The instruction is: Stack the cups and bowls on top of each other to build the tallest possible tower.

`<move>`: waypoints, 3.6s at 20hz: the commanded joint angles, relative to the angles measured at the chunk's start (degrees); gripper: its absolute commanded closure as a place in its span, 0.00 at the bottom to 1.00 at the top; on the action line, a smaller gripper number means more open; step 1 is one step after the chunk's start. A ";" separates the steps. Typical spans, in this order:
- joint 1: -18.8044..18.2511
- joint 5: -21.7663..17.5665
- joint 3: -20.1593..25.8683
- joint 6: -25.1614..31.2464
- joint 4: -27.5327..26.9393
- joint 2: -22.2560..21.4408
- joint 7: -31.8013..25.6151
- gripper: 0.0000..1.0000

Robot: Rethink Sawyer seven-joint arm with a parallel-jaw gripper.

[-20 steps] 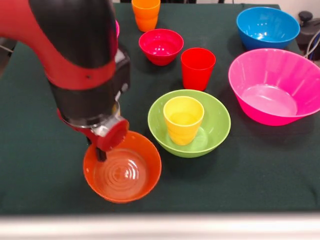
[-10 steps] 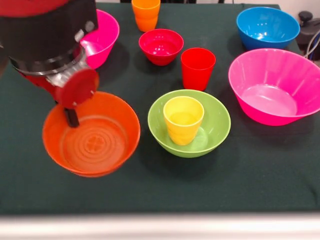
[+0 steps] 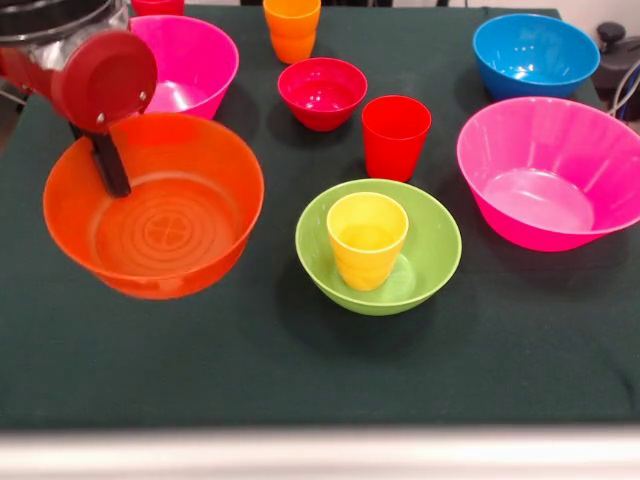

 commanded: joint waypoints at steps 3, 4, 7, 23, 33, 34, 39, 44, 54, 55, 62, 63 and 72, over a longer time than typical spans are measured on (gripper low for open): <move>-1.43 1.24 7.24 -13.17 24.65 -7.58 -17.83 1.00; -1.56 1.17 7.37 -15.18 27.98 -9.06 -17.13 1.00; -1.02 0.12 7.09 -17.23 30.64 -9.88 -15.01 1.00; 2.27 -2.50 5.69 -24.03 38.90 -11.10 -7.11 1.00; 3.90 -3.04 4.69 -24.09 36.92 -9.03 -5.82 1.00; 3.73 -2.97 4.66 -24.33 38.07 -9.85 -5.93 1.00; 4.15 -3.44 3.95 -24.54 37.75 -8.94 -5.61 1.00; 4.26 -4.02 3.90 -26.54 38.66 -8.07 -5.41 1.00; 3.72 -4.59 4.84 -29.32 41.23 -8.10 -5.27 1.00; 3.74 -4.54 4.95 -29.71 41.50 -8.11 -5.16 1.00; 4.29 -4.48 5.01 -30.83 42.15 -8.11 -4.49 1.00; 4.43 -4.59 4.93 -30.71 42.30 -8.19 -4.55 1.00; 3.98 -5.04 5.44 -31.03 43.70 -8.69 -5.69 1.00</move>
